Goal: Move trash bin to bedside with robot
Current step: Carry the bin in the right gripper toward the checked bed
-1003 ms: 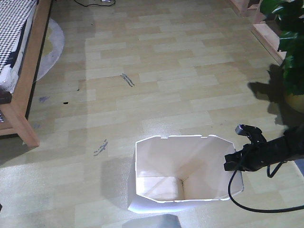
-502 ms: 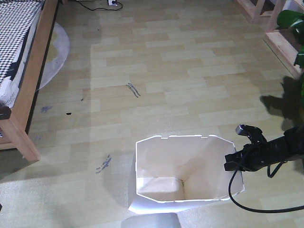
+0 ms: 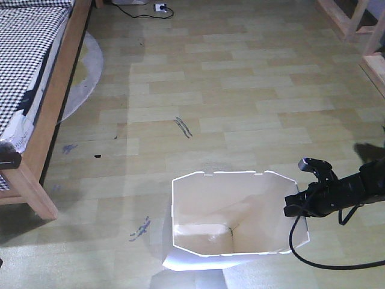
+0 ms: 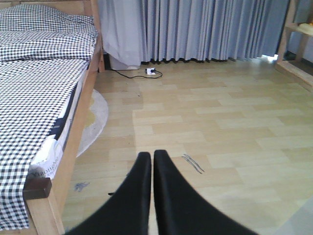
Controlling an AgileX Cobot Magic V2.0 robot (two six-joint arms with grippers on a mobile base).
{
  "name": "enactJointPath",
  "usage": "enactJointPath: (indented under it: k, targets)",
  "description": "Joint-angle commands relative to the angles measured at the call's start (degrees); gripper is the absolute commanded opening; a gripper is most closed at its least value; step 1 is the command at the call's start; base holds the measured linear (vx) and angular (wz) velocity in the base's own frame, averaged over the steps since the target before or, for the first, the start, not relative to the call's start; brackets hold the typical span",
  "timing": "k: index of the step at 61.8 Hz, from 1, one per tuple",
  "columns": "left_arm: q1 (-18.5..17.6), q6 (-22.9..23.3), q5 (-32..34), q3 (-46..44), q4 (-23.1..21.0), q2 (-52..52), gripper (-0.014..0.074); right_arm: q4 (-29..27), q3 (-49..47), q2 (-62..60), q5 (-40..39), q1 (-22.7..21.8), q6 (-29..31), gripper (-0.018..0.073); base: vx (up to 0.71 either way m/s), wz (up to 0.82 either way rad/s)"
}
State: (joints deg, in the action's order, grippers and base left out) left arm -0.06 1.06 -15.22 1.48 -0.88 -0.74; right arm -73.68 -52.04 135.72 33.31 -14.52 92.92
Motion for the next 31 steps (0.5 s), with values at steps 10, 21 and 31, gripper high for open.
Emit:
enactJointPath:
  k: [10,21,31]
  targets:
    - [0.06,0.25,3.98,1.07,-0.2,-0.85,-0.0006,-2.73,-0.57,-4.04,12.94,-0.1,-0.25,-0.0006,0.23,0.14]
    - [0.06,0.25,3.98,1.07,-0.2,-0.85,-0.0006,-2.73,-0.57,-4.04,12.94,-0.1,-0.25,-0.0006,0.22,0.11]
    - [0.06,0.25,3.98,1.07,-0.2,-0.85,-0.0006,-2.73,-0.57,-4.04,12.94,-0.1,-0.25,-0.0006,0.22,0.06]
